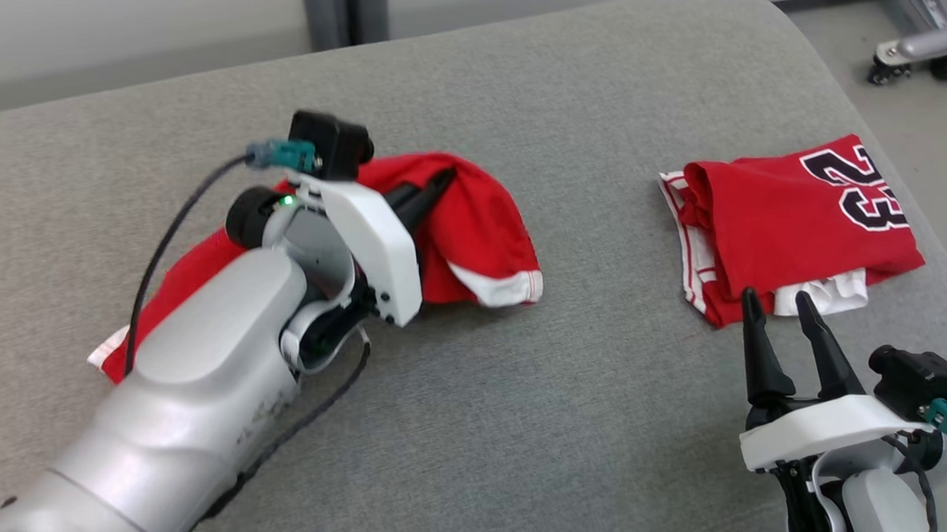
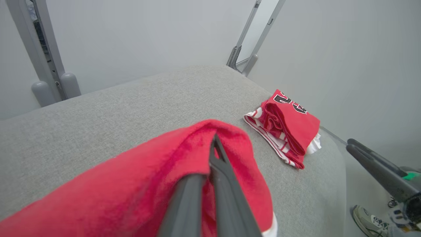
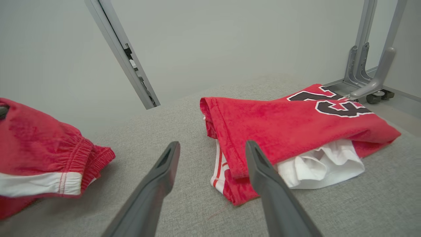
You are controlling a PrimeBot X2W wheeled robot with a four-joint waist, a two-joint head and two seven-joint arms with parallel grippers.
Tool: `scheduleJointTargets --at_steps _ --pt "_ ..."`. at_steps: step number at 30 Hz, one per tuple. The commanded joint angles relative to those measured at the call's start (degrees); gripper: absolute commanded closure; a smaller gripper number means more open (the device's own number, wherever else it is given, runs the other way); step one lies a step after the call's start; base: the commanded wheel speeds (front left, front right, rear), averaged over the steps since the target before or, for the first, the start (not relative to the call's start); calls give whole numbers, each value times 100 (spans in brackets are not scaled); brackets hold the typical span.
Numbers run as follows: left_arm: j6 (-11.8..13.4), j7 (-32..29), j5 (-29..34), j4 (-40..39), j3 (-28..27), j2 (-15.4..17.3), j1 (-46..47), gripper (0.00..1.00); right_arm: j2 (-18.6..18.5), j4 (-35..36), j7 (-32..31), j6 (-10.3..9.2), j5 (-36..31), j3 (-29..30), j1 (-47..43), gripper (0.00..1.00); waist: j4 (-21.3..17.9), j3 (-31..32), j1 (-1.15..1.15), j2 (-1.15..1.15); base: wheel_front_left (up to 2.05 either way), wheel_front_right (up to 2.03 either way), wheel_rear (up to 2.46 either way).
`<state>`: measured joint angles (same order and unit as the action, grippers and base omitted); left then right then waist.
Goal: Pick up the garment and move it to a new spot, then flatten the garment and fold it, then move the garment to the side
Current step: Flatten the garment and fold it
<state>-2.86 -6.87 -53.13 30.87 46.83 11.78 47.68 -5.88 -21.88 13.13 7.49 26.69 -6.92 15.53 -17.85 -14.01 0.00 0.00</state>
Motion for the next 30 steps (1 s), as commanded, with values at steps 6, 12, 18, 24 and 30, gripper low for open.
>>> scheduleJointTargets --at_steps 6,12,18,24,30 --pt "52 134 -116 506 -291 -106 614 100 22 -65 91 1 70 -77 188 0 -384 -292 0 0 0 0 0" --pt "47 431 -80 1511 -444 -229 1031 100 38 -143 138 1 98 -161 280 0 -501 -400 0 0 0 0 0" --pt "-132 1042 -63 2437 -561 -353 1325 0 20 -209 165 1 77 -217 371 0 -447 -455 0 0 0 0 0" --pt "-316 1390 5 3012 -449 -511 1393 0 -50 -273 176 1 53 -210 375 0 -225 -334 0 0 0 0 0" --pt "-430 1732 149 3008 -141 -683 1187 0 -107 -297 146 1 37 -204 279 0 50 -113 0 0 0 0 0"
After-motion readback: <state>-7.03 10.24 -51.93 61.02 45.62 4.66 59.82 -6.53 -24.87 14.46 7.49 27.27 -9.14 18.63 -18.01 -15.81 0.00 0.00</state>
